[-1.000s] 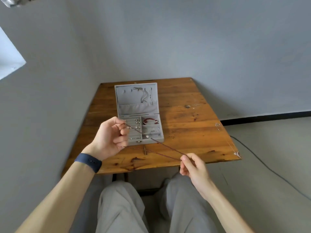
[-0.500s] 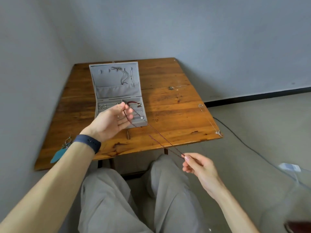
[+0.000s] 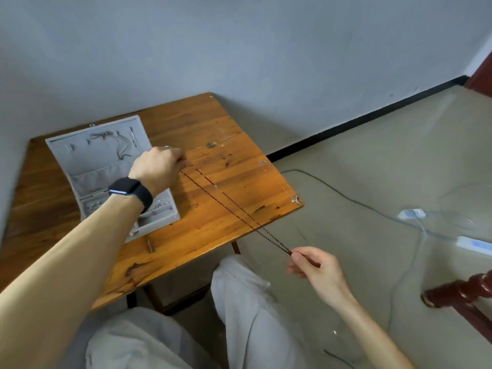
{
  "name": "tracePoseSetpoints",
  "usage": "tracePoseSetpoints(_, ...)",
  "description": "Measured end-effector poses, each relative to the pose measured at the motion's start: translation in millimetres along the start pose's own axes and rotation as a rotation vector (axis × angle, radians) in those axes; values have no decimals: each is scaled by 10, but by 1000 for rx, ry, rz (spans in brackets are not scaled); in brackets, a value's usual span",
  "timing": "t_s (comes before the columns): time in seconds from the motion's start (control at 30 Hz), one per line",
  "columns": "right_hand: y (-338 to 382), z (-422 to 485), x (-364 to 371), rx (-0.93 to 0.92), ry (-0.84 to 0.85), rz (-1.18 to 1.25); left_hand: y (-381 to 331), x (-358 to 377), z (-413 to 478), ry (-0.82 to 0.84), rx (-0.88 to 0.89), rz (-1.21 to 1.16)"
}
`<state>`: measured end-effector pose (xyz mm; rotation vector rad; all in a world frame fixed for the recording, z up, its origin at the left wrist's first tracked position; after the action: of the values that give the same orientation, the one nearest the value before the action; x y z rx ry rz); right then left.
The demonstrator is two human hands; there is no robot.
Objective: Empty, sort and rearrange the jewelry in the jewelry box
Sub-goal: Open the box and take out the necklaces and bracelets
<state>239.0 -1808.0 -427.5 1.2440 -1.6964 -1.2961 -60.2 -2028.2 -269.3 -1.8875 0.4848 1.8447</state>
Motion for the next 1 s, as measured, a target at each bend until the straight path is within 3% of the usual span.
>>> tracePoseSetpoints(0.63,185,876,139,140,-251,138,-617,669,1626,88,3,-179)
tracePoseSetpoints(0.8,193,956,90,150,-344,-8,-640,1003,1720,139,55,-182)
tracePoseSetpoints(1.0,181,982,80,98,-432,-160,-726,1150,1736,60,134,-266)
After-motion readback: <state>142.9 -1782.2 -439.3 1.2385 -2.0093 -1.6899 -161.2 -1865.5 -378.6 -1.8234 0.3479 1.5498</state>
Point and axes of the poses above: each hand's wrist, its own z-axis towards the middle knuckle, its own x-axis out of the palm, y = z × x, the point moved 4 cm from there along z, towards the middle knuckle, and after that the axes turned 9 degrees about y, right-handed, at the moved point
